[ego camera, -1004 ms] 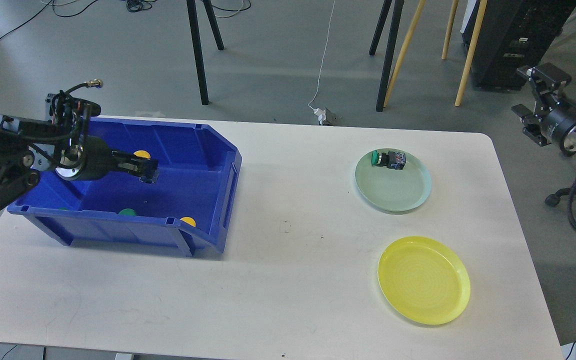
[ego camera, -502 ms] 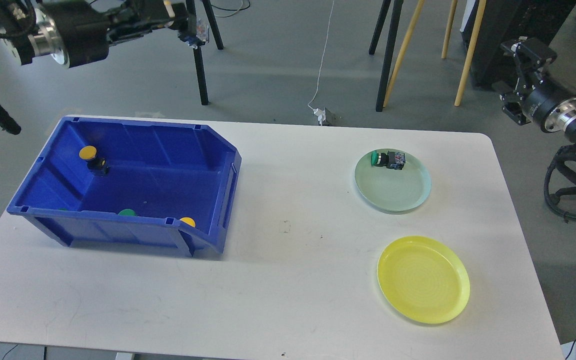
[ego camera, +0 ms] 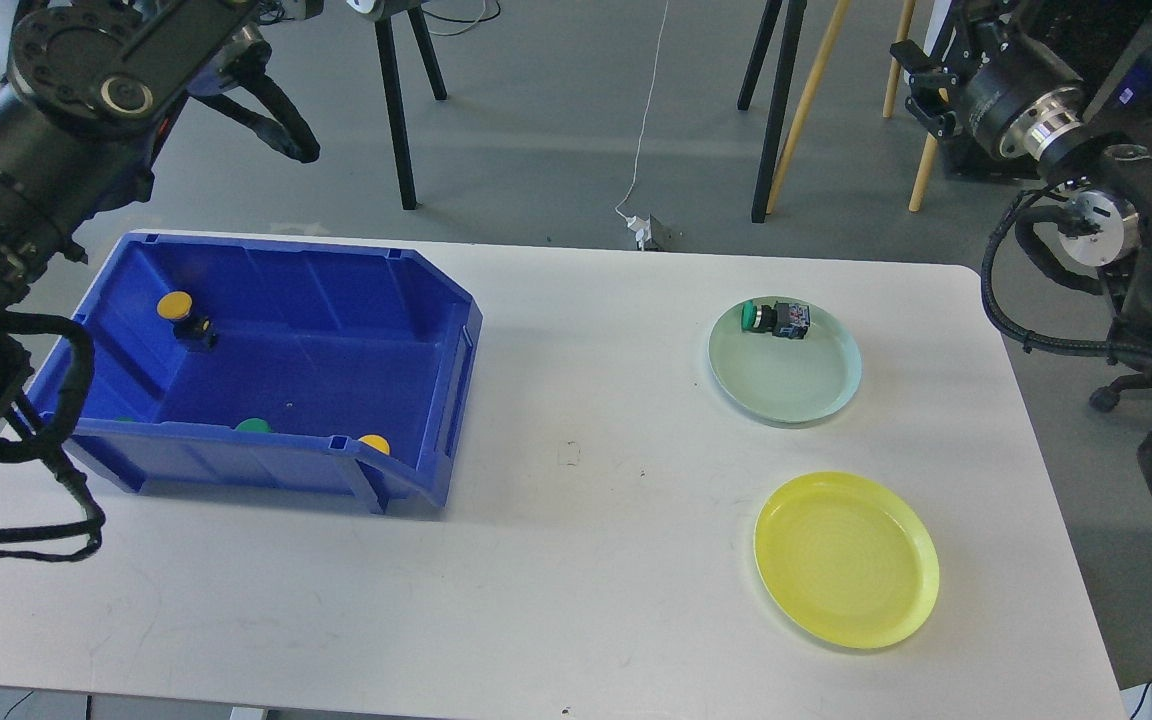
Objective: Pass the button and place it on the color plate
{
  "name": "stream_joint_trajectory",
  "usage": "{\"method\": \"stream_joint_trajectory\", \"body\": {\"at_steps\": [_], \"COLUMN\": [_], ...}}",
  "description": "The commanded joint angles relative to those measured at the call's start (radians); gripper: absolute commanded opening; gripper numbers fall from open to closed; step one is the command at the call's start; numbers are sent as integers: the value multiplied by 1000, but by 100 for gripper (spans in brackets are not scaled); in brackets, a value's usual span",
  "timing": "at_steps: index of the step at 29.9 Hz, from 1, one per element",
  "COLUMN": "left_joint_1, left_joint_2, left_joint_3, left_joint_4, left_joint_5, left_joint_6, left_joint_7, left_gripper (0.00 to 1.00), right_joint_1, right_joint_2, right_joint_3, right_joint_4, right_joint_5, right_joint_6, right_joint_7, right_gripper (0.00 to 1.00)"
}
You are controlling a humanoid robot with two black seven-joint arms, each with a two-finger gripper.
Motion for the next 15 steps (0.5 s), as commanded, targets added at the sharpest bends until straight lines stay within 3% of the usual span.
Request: {"method": "stream_joint_trajectory", "body": {"at_steps": [1, 15], "left_joint_1": [5, -6], "left_joint_2": [-25, -34], "left_joint_3": [-9, -7], "left_joint_4": [5, 25], "left_joint_5": [-6, -134], "left_joint_6": [0, 0], "left_joint_7": [0, 0], "left_gripper": [30, 30], "right_joint_1": [15, 20], "right_joint_2": [4, 51], "right_joint_3": [35, 123], "right_joint_4": [61, 311], "right_joint_5": [2, 0], "right_joint_6": [0, 0], "right_joint_7": [-4, -5], "right_gripper": [90, 90]}}
